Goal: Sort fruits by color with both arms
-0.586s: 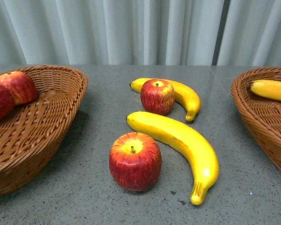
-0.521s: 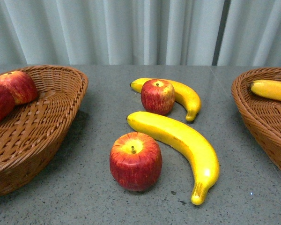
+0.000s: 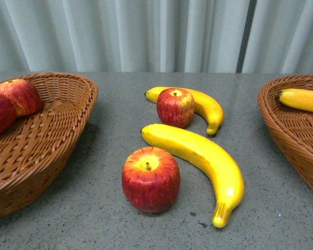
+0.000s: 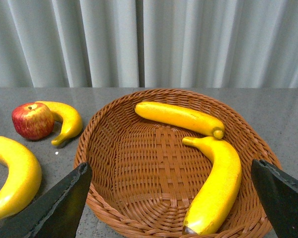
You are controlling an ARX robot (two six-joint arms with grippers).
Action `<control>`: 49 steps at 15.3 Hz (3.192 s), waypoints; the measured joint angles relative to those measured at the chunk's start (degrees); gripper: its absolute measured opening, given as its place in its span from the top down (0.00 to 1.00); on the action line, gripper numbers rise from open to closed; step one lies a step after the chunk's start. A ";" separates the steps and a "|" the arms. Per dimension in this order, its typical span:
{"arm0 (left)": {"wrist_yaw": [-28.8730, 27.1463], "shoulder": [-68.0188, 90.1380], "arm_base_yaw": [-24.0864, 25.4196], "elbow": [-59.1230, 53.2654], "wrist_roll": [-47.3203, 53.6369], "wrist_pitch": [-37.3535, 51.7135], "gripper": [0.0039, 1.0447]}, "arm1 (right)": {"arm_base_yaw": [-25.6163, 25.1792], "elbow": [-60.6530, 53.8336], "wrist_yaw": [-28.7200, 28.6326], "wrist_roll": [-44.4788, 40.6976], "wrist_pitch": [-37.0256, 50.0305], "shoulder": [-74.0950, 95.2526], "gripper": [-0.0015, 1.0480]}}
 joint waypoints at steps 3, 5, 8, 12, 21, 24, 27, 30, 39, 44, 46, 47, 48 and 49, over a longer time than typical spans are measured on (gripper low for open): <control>0.02 0.00 0.00 0.00 0.00 0.02 0.06 | 0.00 0.00 0.00 0.00 0.00 0.00 0.06; -2.67 0.70 -0.96 0.72 -0.04 -3.02 0.06 | 0.00 0.00 0.00 0.00 0.00 0.00 0.06; -17.92 26.75 -8.55 9.68 2.12 9.20 0.06 | 0.00 0.00 0.02 0.00 0.02 0.00 0.06; -14.36 39.41 -11.56 14.95 3.37 18.84 0.06 | 0.00 0.00 0.00 0.00 0.02 0.00 0.06; -0.31 79.71 -28.63 35.78 7.50 20.41 0.06 | 0.00 0.00 0.00 0.00 0.02 0.00 0.06; 4.26 85.77 -31.80 37.40 10.25 19.04 0.06 | 0.00 0.00 0.00 0.00 0.02 0.00 0.06; 4.28 91.23 -31.74 39.23 13.09 18.27 0.06 | 0.00 0.00 0.00 0.00 0.04 0.00 0.06; 5.95 94.47 -30.99 38.71 13.03 19.76 0.06 | 0.00 0.00 0.00 0.00 0.04 0.00 0.06; 3.08 81.05 -26.38 38.91 10.62 17.81 0.35 | 0.00 0.00 0.00 0.00 0.02 0.00 0.06; -4.94 76.91 -5.20 32.98 -9.60 14.38 0.35 | 0.00 0.00 0.00 0.00 0.02 0.00 0.06; -3.98 77.48 -4.79 31.67 -9.94 14.84 0.35 | 0.00 0.00 0.00 0.00 0.02 0.00 0.06; -3.06 77.92 -4.44 31.36 -9.92 14.82 0.35 | 0.00 0.00 0.00 0.00 0.04 0.00 0.06; -2.45 78.29 -4.31 31.21 -9.92 14.36 0.35 | 0.00 0.00 0.00 0.00 0.04 0.00 0.06; -1.99 78.82 -4.13 31.17 -9.81 13.77 0.35 | 0.00 0.00 0.00 0.00 0.02 0.00 0.06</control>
